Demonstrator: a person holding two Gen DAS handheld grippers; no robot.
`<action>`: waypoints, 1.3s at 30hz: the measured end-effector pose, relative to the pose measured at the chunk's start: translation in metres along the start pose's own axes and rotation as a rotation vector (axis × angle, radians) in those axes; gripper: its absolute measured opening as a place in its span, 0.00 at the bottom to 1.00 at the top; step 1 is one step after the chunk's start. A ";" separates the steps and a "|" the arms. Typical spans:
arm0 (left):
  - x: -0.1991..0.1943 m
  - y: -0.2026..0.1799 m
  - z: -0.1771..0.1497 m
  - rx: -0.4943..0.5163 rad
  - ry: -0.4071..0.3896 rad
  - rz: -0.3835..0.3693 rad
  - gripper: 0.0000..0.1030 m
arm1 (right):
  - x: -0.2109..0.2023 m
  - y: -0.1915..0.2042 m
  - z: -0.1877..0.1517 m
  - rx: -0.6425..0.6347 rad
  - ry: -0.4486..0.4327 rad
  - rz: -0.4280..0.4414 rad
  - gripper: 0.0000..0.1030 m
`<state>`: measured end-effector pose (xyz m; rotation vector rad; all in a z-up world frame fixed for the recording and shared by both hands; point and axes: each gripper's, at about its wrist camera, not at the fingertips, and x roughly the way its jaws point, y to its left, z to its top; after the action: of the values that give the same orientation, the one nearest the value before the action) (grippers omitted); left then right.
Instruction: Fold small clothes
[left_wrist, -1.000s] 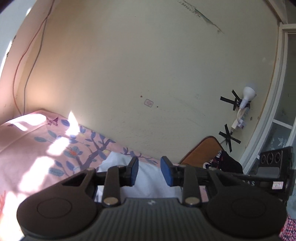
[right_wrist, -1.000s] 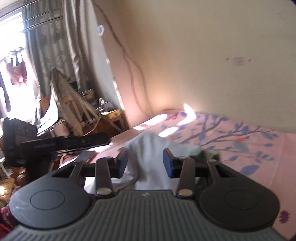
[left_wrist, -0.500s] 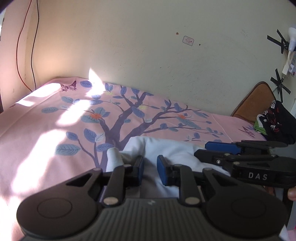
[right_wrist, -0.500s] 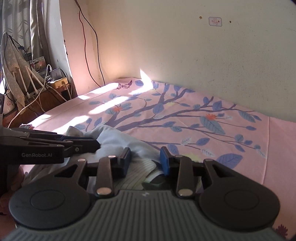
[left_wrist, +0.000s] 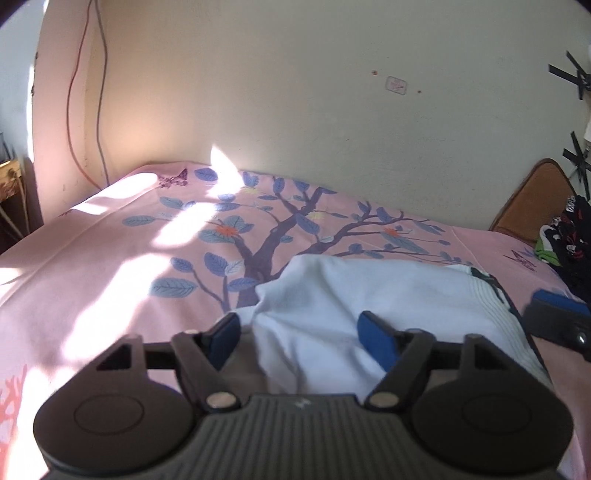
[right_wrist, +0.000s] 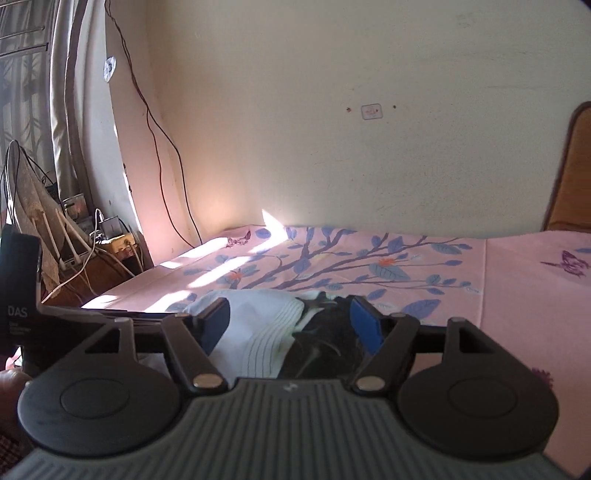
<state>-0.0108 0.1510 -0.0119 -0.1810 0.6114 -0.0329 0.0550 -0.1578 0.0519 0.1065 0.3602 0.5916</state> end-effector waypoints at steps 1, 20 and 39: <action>0.000 0.006 0.000 -0.034 0.009 -0.002 0.86 | -0.007 -0.006 -0.006 0.024 0.006 0.007 0.72; 0.001 0.007 -0.002 -0.046 0.012 0.087 0.98 | -0.009 -0.013 -0.029 0.137 0.102 0.117 0.85; -0.006 -0.022 -0.008 0.098 -0.055 0.251 1.00 | -0.008 -0.019 -0.028 0.166 0.138 0.134 0.87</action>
<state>-0.0196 0.1287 -0.0115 -0.0091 0.5730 0.1842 0.0489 -0.1775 0.0244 0.2522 0.5389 0.7032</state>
